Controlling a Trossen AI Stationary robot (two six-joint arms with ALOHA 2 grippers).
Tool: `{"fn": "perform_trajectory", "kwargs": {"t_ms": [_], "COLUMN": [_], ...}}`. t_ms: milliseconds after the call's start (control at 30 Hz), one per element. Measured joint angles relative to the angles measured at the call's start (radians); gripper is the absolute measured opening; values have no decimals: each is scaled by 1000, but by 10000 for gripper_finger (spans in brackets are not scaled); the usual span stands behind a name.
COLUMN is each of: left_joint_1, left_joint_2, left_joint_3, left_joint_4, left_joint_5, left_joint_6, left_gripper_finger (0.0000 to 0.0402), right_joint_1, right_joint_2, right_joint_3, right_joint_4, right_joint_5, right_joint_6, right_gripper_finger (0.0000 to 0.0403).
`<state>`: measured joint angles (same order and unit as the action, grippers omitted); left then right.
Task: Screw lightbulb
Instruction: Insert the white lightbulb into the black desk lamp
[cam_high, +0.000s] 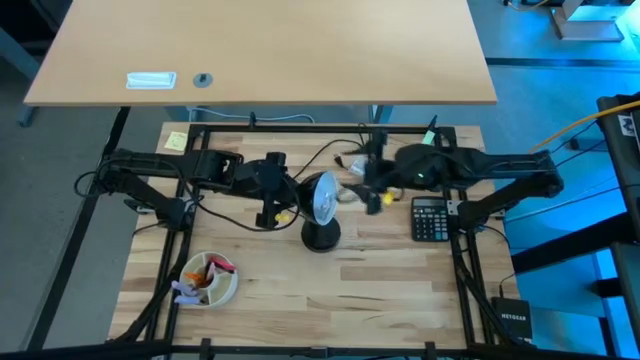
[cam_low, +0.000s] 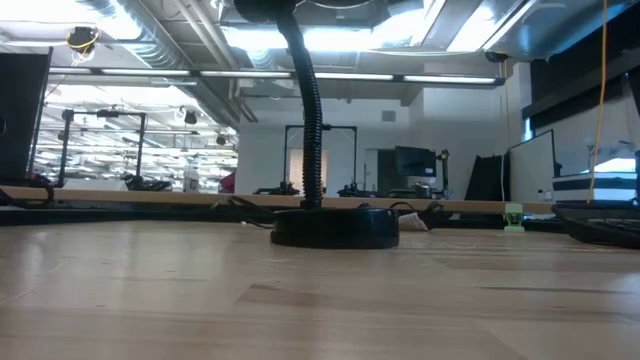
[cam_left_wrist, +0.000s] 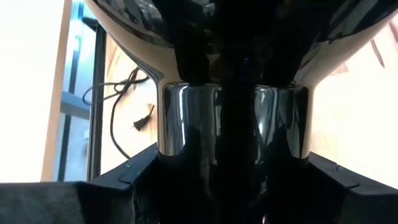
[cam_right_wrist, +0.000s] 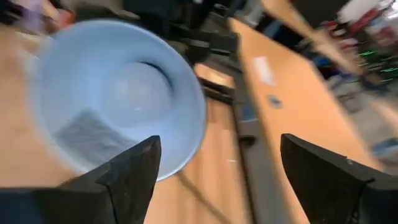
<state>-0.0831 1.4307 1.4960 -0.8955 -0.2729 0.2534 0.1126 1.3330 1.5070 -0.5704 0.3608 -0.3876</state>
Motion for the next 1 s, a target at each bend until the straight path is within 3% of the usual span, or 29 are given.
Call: {"fn": "perform_trajectory", "kwargs": {"t_ms": [100,267,400,667,833,1000], "left_joint_1": [18,32,33,33,31,31], "left_joint_2": [-1,-1,-1,-1,-1,0], "left_joint_3": [0,0,-2,-2,-3,-3], "left_joint_4": [0,2,4,14,14,16], "left_joint_5": [9,25,27,36,37,46], "left_joint_6": [-16,-19,-18,-18,-21,-21], "left_gripper_finger": [249,249,249,249,249,249], "right_joint_1": [-4,20,66,104,103,103], "right_joint_2": [28,33,43,130,183,202], "right_joint_3": [0,0,0,0,0,0], "right_joint_4": [76,62,13,61,107,146], "right_joint_5": [16,-143,-152,-31,68,78], "right_joint_6": [-47,-181,-339,-708,-829,-914], "right_gripper_finger": [326,326,326,326,326,326]}}
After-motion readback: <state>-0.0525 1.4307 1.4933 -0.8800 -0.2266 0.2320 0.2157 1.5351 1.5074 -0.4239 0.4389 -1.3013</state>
